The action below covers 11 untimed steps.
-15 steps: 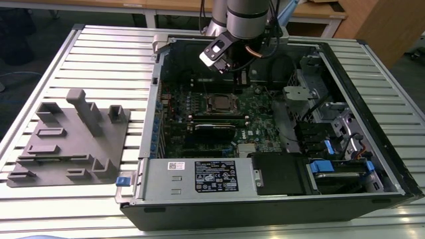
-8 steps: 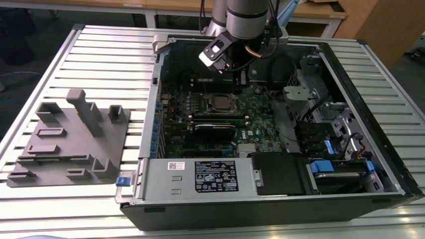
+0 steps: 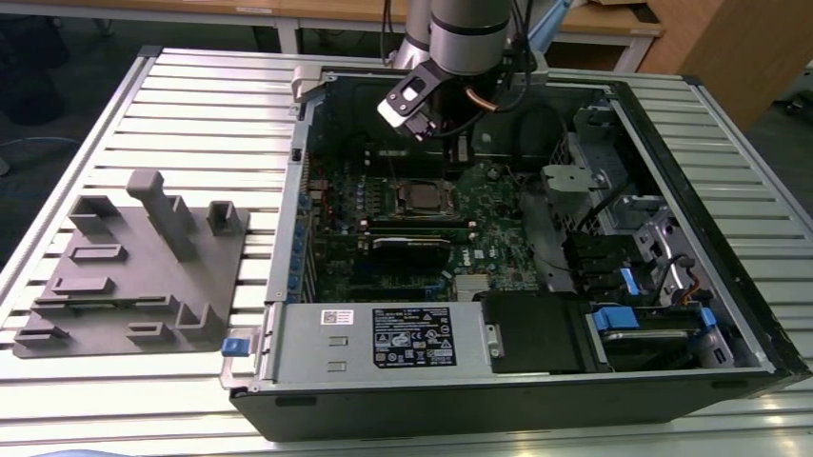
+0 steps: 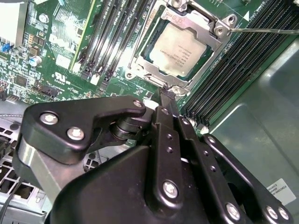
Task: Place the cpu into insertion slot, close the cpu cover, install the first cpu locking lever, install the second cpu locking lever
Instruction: 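Close the cpu cover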
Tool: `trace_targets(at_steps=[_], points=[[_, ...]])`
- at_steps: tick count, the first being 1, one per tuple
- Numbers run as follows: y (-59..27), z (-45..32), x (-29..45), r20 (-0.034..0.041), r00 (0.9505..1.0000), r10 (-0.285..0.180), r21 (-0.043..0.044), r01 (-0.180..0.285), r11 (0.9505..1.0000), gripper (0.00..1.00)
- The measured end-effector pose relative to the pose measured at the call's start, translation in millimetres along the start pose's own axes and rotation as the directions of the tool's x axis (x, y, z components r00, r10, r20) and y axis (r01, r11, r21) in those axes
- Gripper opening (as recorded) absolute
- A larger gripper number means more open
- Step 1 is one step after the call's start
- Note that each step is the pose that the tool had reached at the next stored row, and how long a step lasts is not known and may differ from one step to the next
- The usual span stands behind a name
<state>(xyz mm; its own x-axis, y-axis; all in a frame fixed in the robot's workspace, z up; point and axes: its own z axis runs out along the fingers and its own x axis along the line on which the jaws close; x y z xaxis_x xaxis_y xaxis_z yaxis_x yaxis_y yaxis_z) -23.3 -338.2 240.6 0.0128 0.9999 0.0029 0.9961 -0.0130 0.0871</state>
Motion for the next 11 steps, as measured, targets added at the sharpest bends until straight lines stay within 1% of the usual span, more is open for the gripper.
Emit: trace_targets(at_steps=[7,11], points=[[-0.1,0.0,0.0,-0.0001,1.0000,0.000,-0.0001,0.000,1.0000,0.11],[-0.1,0.1,0.0,-0.0010,0.9999,-0.011,0.0000,0.011,0.9999,0.11]])
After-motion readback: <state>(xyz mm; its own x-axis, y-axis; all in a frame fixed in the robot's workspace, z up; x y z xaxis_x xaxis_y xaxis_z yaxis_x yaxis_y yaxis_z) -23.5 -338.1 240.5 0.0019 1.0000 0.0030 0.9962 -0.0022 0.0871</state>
